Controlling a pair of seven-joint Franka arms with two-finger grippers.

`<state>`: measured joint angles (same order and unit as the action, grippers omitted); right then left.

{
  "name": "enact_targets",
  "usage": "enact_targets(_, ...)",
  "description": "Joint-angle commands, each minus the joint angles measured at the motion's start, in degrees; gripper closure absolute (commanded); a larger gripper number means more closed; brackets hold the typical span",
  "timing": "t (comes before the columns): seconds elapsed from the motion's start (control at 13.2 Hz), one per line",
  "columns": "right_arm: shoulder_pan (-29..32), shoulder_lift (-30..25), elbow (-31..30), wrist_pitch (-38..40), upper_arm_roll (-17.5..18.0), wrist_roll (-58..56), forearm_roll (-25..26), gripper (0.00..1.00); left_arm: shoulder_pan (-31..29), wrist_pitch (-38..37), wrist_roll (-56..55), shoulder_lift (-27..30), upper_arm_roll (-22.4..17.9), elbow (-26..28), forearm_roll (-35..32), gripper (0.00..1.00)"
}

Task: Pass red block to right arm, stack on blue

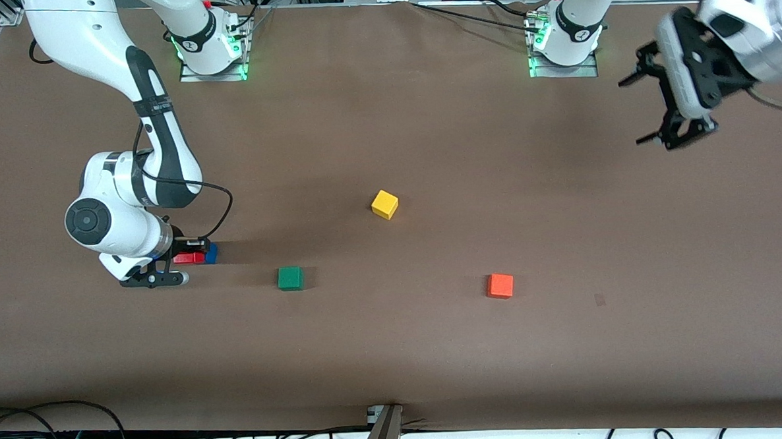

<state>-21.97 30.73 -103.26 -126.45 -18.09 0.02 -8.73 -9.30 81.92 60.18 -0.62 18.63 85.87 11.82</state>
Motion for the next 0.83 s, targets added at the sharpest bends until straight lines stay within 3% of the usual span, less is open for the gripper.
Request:
enact_targets(0.0,0.08,-0.40,-4.38,-5.37,-0.02,0.86,1.08,0.91,3.41,0.08,-8.31,1.76,-2.55,1.93,-6.70,0.00)
enact_targets(0.15,-0.01,-0.84,-5.02,-5.83,-0.02,0.68,1.08,0.90,3.50,1.13,-8.42,1.32,-4.99,2.28,-7.07,0.00)
enact_targets(0.3,-0.01,-0.84,-5.02,-5.83,0.07,0.86,1.00,0.81,3.50,4.98,-8.42,1.14,-6.85,2.72,-8.38,0.00)
enact_targets(0.45,0.08,-0.93,-4.93,-5.48,0.07,0.77,1.00,0.23,3.50,7.29,-8.42,1.23,-7.55,3.69,-10.66,0.00)
enact_targets(0.61,-0.01,-1.72,-4.76,-4.25,0.07,0.77,1.00,0.00,3.41,7.47,-8.50,1.14,-7.56,3.78,-11.12,0.00)
enact_targets(0.76,-0.01,-2.69,-4.23,-1.36,0.16,0.95,1.00,0.00,3.50,8.34,-10.25,1.32,-9.13,3.69,-11.03,0.00)
